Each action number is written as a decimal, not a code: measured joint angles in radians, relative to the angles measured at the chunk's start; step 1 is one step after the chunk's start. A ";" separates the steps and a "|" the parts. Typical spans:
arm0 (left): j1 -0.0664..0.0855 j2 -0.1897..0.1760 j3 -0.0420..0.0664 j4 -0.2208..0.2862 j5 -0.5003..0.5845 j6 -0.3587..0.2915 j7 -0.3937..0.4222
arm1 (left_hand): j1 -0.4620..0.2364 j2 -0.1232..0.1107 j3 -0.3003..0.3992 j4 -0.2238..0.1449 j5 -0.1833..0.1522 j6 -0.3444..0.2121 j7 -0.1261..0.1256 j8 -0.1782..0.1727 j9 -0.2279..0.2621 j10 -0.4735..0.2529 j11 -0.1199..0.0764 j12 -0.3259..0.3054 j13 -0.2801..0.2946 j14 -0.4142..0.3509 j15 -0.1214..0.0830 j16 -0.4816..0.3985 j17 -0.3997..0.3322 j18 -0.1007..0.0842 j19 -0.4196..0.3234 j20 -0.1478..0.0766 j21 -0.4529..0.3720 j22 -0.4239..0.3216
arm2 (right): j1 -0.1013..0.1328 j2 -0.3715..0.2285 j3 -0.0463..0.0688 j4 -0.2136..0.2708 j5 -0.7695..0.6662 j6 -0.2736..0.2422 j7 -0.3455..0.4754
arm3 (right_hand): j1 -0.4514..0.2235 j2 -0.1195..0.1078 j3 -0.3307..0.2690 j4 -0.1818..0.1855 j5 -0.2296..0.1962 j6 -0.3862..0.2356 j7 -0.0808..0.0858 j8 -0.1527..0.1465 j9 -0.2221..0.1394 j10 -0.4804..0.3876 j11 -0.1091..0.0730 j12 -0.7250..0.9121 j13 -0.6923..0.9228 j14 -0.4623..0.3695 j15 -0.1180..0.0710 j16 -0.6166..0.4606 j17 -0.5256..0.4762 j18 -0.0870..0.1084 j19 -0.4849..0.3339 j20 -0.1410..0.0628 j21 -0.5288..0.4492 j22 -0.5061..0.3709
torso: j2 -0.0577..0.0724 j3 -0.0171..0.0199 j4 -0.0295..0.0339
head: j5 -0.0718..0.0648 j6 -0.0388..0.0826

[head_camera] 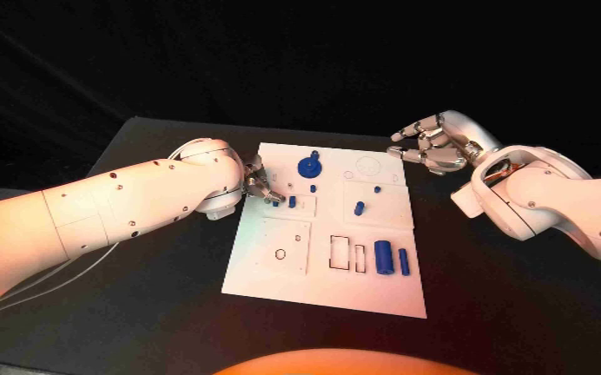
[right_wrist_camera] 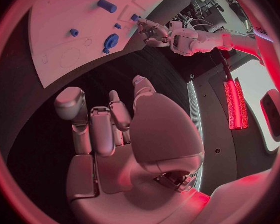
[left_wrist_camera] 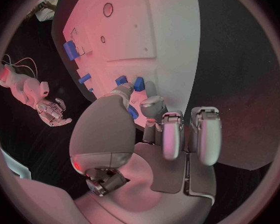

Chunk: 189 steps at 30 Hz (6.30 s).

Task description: Assemble the parts on the task board

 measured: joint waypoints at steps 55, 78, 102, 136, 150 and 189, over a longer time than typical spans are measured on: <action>-0.012 0.099 -0.030 -0.036 -0.274 -0.317 0.502 | 0.404 -0.020 0.005 -0.022 0.000 -0.124 0.109 -0.239 -0.446 -0.421 0.143 -0.647 -0.705 -0.081 0.119 -0.416 -0.302 0.078 -0.105 0.093 -0.307 -0.071 | -0.001 0.000 0.000 -0.004 0.001 -0.001 0.002 | 0.000 0.000 0.000 0.000 0.000 0.000 0.000 0.000 0.000 -0.004 -0.004 -0.004 -0.004 0.000 0.000 -0.004 -0.004 0.000 0.000 0.000 -0.008 -0.005 | 0.002 -0.0007 -0.0006 | -0.033 0.022; -0.027 0.162 -0.030 -0.124 -0.368 -0.222 0.471 | 0.408 -0.016 0.002 -0.020 0.000 -0.084 0.109 -0.246 -0.491 -0.385 0.140 -0.686 -0.757 -0.021 0.114 -0.290 -0.189 0.067 -0.047 0.091 -0.202 0.001 | -0.001 0.004 0.000 -0.003 0.001 -0.001 0.006 | 0.000 0.000 0.000 0.000 0.000 0.000 0.000 0.000 0.000 -0.011 -0.004 -0.015 -0.014 0.000 0.000 -0.008 -0.009 0.000 -0.004 -0.004 -0.016 -0.009 | 0.001 0.0001 -0.0001 | -0.037 0.016; -0.039 0.187 -0.030 -0.159 -0.375 -0.205 0.472 | 0.449 0.007 0.065 -0.046 -0.022 -0.054 0.118 -0.264 -0.519 -0.325 0.129 -0.725 -0.787 -0.003 0.104 -0.267 -0.178 0.054 -0.023 0.081 -0.163 0.000 | -0.001 0.008 0.000 -0.002 0.002 0.000 0.007 | 0.000 0.000 0.000 0.000 0.000 0.000 0.000 0.000 0.000 -0.011 -0.004 -0.015 -0.014 0.000 0.000 -0.008 -0.009 0.000 -0.004 -0.004 -0.016 -0.009 | 0.001 0.0008 0.0004 | -0.039 0.009; -0.038 0.203 -0.026 -0.176 -0.374 -0.189 0.476 | 0.441 -0.002 0.123 -0.060 -0.053 -0.026 0.113 -0.299 -0.547 -0.257 0.120 -0.778 -0.809 0.000 0.100 -0.252 -0.187 0.040 -0.012 0.077 -0.141 0.000 | -0.001 0.011 0.000 -0.003 0.002 0.001 0.007 | 0.000 0.000 0.000 0.000 0.000 0.000 0.000 0.000 0.000 -0.011 -0.004 -0.015 -0.011 0.000 0.000 -0.008 -0.008 0.000 -0.004 -0.004 -0.016 -0.009 | 0.000 0.0002 0.0010 | -0.038 0.007; -0.040 0.203 -0.027 -0.182 -0.368 -0.196 0.482 | 0.446 0.012 0.160 -0.092 -0.062 0.030 0.105 -0.287 -0.549 -0.198 0.109 -0.801 -0.805 0.004 0.097 -0.248 -0.186 0.040 -0.003 0.068 -0.132 0.000 | -0.001 0.011 0.000 -0.003 0.002 0.001 0.007 | 0.000 0.000 0.000 0.000 0.000 0.000 0.000 0.004 0.000 -0.011 -0.004 -0.015 -0.009 0.000 0.000 -0.008 -0.008 0.000 -0.004 -0.004 -0.016 -0.009 | 0.000 0.0001 0.0006 | -0.040 0.008; -0.031 0.026 0.024 -0.050 -0.250 -0.207 0.467 | 0.414 -0.001 0.168 -0.094 -0.062 0.041 0.109 -0.292 -0.557 -0.180 0.113 -0.827 -0.808 0.004 0.097 -0.248 -0.195 0.040 -0.003 0.068 -0.121 0.000 | -0.006 0.011 -0.001 -0.020 0.003 0.001 0.007 | 0.000 0.000 0.000 0.000 0.000 0.003 -0.003 0.004 0.000 -0.011 -0.004 -0.015 -0.010 0.000 0.000 -0.008 -0.008 0.000 -0.004 -0.004 -0.016 -0.010 | -0.018 -0.0030 0.0154 | -0.042 0.012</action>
